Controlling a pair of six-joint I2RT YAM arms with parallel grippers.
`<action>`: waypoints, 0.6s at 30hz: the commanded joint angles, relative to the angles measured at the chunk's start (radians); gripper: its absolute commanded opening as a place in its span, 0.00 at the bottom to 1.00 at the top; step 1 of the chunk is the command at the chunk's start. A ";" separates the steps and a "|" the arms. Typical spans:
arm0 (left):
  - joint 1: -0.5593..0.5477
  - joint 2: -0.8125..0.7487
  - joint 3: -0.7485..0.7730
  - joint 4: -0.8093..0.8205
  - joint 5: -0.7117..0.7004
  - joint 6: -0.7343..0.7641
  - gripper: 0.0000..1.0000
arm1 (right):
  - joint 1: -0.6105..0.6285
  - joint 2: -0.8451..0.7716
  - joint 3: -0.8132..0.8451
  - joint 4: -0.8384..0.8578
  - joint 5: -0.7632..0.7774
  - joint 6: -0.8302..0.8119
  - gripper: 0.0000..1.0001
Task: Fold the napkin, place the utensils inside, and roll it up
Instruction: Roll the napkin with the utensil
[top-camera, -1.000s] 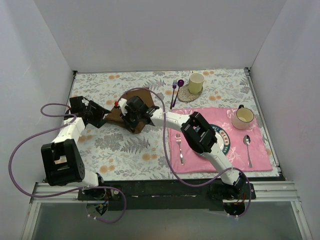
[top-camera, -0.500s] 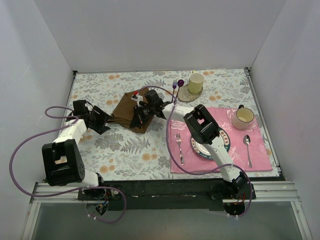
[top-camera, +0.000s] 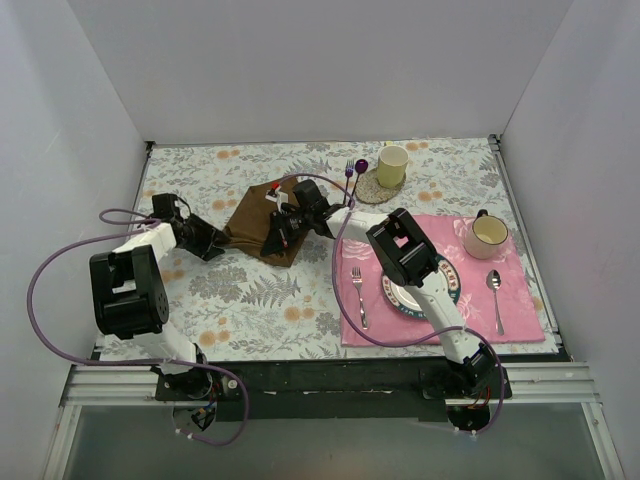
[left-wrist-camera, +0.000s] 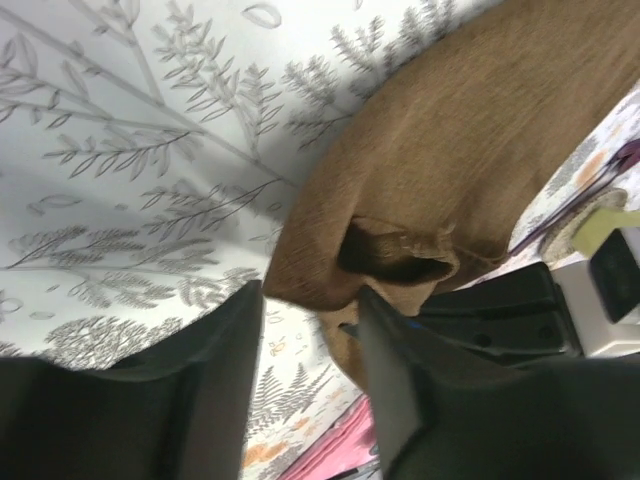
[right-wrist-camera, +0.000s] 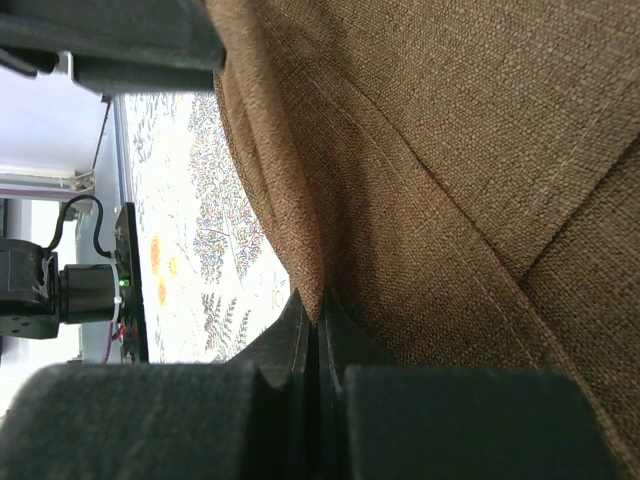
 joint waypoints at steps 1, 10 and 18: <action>-0.002 0.019 0.064 0.050 0.011 -0.031 0.28 | 0.001 0.041 0.010 -0.077 0.013 -0.038 0.01; -0.002 0.076 0.126 0.050 -0.006 -0.060 0.21 | 0.000 0.072 0.102 -0.223 0.066 -0.144 0.01; -0.005 0.248 0.198 0.093 0.019 -0.077 0.06 | -0.011 0.086 0.097 -0.217 0.077 -0.130 0.01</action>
